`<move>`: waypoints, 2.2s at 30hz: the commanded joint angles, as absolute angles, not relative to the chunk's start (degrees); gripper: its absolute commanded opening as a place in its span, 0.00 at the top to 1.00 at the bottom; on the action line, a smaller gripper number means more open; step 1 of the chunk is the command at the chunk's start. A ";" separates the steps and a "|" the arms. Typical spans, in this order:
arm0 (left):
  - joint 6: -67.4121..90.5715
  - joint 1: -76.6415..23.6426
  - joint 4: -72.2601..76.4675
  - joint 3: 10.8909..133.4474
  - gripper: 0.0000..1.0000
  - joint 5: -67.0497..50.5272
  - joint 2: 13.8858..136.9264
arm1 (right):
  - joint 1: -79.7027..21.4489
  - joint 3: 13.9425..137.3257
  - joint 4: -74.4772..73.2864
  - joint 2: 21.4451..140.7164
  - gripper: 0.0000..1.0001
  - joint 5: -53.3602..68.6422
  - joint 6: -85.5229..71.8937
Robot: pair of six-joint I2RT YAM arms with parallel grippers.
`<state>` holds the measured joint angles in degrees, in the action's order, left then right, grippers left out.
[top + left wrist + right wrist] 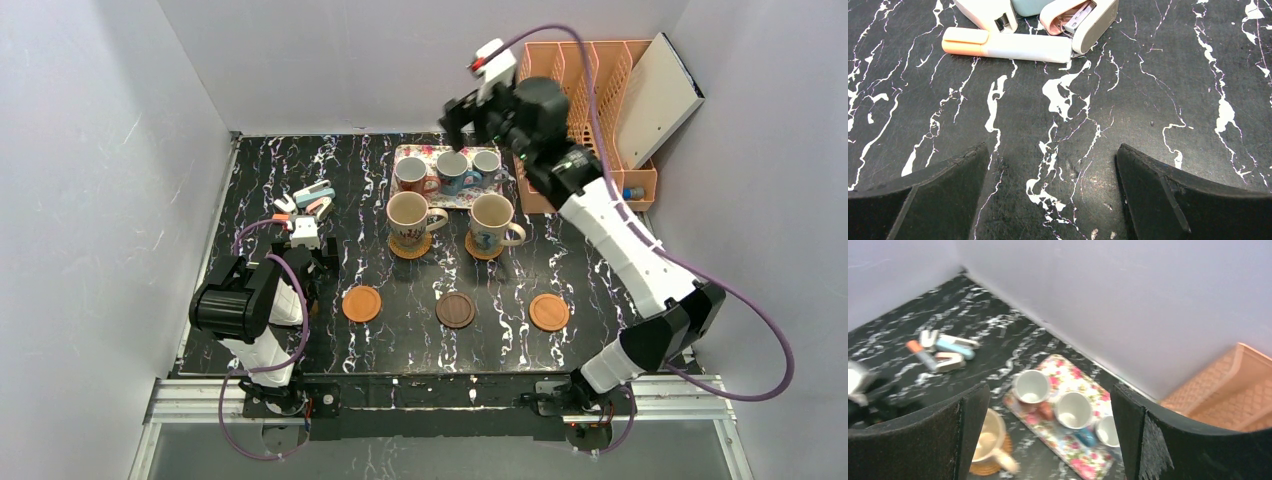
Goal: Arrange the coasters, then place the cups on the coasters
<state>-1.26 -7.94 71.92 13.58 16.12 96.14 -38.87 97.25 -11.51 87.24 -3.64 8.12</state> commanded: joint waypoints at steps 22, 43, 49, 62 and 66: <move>-0.95 -7.65 72.76 14.41 0.02 17.74 96.06 | -13.44 130.59 -29.95 121.64 0.02 4.75 15.80; -0.90 -7.65 72.74 14.41 0.02 17.75 96.11 | -13.64 129.43 -14.71 133.11 0.02 15.20 13.39; -0.90 -7.65 72.76 14.41 0.02 17.75 96.06 | -15.76 132.14 -15.34 136.72 0.02 20.33 11.85; -0.89 -7.65 72.75 14.41 0.02 17.76 96.05 | -17.69 127.21 -20.06 133.81 0.04 20.51 14.44; -0.94 -7.65 72.74 14.41 0.02 17.80 96.07 | -17.82 126.56 -20.02 134.30 0.04 16.32 14.46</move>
<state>-1.26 -7.94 71.92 13.58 16.12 96.14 -18.02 126.76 -20.21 136.86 19.73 13.85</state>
